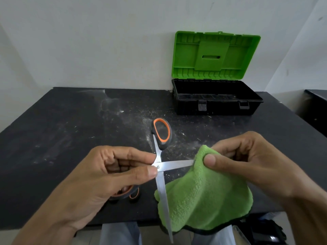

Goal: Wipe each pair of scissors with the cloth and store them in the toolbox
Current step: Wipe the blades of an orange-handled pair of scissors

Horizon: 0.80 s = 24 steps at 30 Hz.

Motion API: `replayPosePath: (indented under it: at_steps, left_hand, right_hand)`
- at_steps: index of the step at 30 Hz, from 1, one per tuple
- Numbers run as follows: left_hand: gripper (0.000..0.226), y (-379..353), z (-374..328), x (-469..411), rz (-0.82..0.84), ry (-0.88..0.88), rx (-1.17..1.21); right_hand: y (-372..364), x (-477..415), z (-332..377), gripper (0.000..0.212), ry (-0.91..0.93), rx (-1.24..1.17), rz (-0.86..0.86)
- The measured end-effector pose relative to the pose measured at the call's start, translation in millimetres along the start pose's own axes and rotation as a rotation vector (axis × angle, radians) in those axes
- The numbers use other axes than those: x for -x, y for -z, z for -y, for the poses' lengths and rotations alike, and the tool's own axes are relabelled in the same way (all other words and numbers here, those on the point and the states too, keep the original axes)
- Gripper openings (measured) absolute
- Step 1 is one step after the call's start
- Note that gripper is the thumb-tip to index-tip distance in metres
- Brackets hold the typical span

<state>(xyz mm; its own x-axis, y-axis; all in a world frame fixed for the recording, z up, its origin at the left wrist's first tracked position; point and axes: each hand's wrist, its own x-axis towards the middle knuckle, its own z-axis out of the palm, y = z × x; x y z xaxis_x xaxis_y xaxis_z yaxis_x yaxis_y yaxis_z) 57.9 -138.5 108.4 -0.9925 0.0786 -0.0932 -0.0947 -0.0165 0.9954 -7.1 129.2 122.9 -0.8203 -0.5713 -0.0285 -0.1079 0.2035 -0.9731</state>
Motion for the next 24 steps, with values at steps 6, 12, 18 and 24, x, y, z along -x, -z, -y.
replayPosePath:
  at_steps: [6, 12, 18, 24]
  left_hand:
    - [0.043, -3.7, -2.0, -1.3, 0.028, 0.052, 0.073]
    - [0.045, -8.2, -3.6, -1.9, 0.058, 0.048, 0.041]
    - [0.064, -1.1, -3.8, 0.3, 0.014, 0.064, 0.025]
    - [0.043, -12.3, -10.2, 1.3, 0.051, 0.001, -0.053]
  right_hand:
    - [-4.6, 6.8, -0.1, 0.014, 0.212, 0.156, -0.177]
    - [-11.1, 5.8, -5.8, 0.018, 0.354, 0.324, -0.170]
    - [2.7, 7.6, -4.6, 0.023, 0.426, 0.363, -0.123]
    - [-6.6, 7.3, -1.7, 0.017, 0.287, 0.275, -0.122]
